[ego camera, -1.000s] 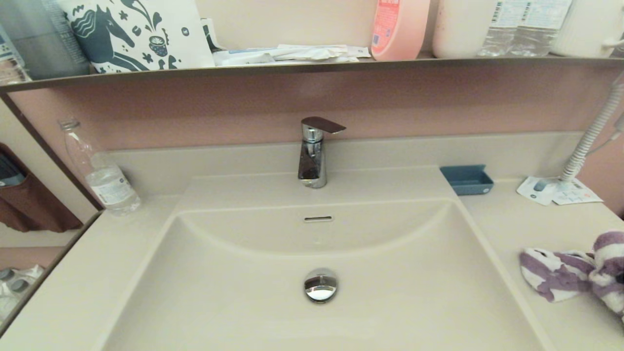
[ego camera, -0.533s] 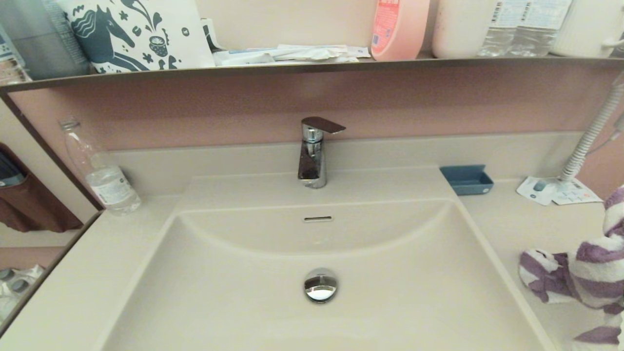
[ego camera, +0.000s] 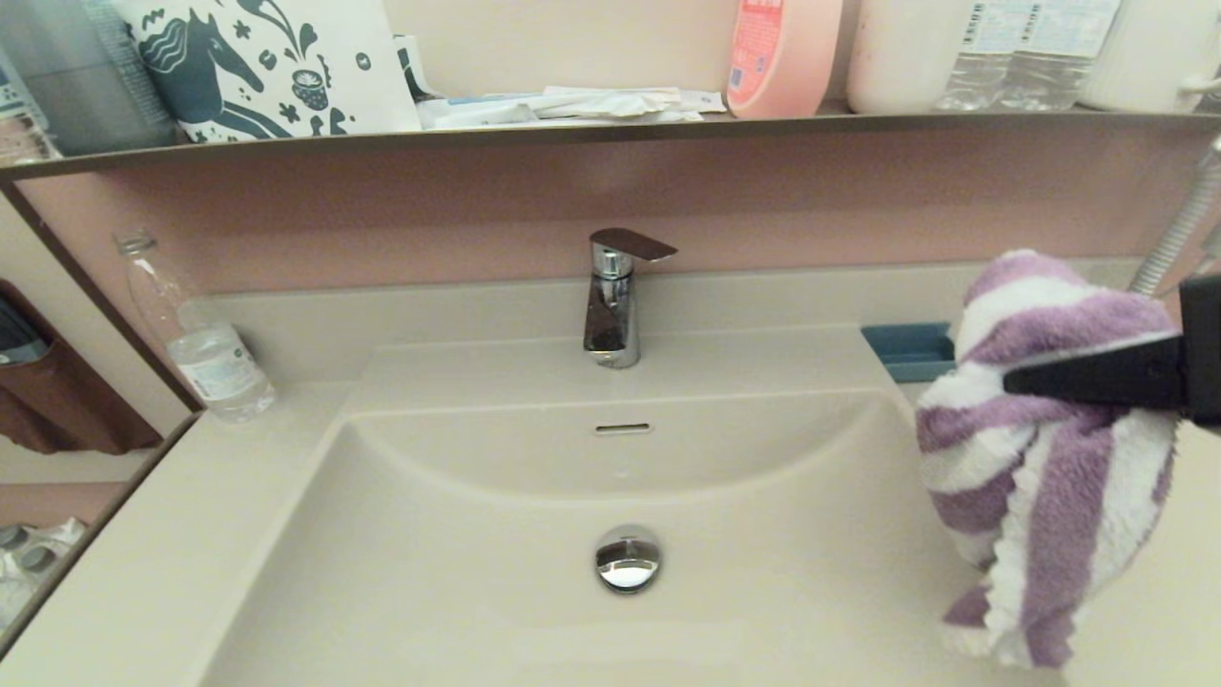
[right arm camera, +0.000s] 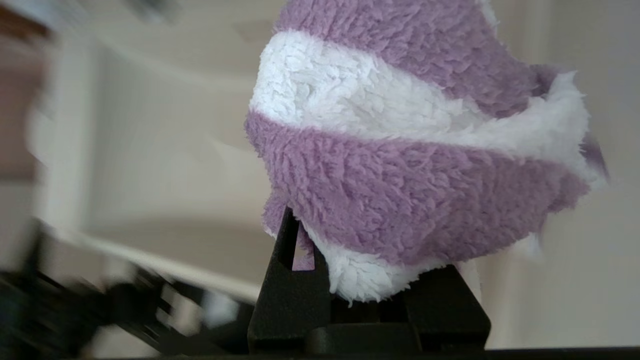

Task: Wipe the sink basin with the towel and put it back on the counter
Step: Pick up the cloth, then wipe the sink

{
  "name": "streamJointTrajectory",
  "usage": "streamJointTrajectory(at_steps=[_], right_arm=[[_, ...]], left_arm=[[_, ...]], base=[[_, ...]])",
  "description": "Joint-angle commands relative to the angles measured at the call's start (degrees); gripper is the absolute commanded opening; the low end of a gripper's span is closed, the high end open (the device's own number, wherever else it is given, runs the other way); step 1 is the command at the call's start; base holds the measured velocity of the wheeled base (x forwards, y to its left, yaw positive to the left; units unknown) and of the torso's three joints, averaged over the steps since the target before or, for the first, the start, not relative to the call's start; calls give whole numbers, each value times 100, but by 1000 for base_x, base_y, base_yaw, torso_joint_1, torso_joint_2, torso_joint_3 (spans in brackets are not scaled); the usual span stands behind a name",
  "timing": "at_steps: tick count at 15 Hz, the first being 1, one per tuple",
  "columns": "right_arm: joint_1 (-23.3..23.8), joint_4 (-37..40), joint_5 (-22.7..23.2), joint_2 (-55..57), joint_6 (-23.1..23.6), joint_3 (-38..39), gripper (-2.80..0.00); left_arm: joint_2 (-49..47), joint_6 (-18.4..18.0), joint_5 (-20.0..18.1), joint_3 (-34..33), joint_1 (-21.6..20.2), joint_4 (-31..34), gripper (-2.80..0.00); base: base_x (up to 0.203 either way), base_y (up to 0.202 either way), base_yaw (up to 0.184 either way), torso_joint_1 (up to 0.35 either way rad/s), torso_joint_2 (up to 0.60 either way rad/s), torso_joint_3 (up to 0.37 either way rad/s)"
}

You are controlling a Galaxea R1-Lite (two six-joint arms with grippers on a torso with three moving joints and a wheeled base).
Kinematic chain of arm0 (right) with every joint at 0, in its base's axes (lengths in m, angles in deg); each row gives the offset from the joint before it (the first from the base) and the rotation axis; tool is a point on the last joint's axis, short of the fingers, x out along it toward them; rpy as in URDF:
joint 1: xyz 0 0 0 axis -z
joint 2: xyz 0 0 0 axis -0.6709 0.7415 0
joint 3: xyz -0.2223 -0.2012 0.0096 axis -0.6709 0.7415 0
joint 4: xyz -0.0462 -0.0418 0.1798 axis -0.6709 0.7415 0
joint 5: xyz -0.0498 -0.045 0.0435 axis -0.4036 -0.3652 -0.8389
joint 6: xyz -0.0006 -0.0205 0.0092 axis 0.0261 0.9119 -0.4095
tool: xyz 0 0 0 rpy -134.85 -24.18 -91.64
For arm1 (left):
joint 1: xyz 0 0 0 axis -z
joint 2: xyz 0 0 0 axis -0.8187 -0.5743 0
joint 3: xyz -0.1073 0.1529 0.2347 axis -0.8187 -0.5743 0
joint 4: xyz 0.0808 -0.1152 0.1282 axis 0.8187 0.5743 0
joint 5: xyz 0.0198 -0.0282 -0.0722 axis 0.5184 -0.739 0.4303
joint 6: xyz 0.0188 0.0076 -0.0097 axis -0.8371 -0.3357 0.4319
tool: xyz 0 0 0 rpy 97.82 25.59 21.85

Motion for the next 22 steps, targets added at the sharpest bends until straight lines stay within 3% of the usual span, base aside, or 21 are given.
streamJointTrajectory(at_steps=[1,4,6,10,13,15,22], right_arm=[[-433,132,-187,821,-331,-1121,-280],[-919,524,84,1462,-496,-2357,-280],[-1192,669,187,1692,-554,-2408,-280],[-1117,849,-158,1894,-964,-1249,-280],[-967,841,-1356,2168,-1052,-198,-280],[-958,806,-1699,2445,-1162,285,-280],[-1230,739,-1723,3874,-2048,718,-280]], left_arm=[[-7,0,0,-1,-7,2,-280],[-7,0,0,-1,0,-4,-280],[-7,0,0,-1,-7,1,-280],[-7,0,0,-1,-8,2,-280],[-7,0,0,-1,-8,-2,-280],[-7,0,0,-1,0,2,-280],[-7,0,0,-1,-4,2,-280]], base=[[0,0,0,0,0,0],[0,0,0,0,0,0],[0,0,0,0,0,0],[0,0,0,0,0,0],[0,0,0,0,0,0],[0,0,0,0,0,0],[0,0,0,0,0,0]])
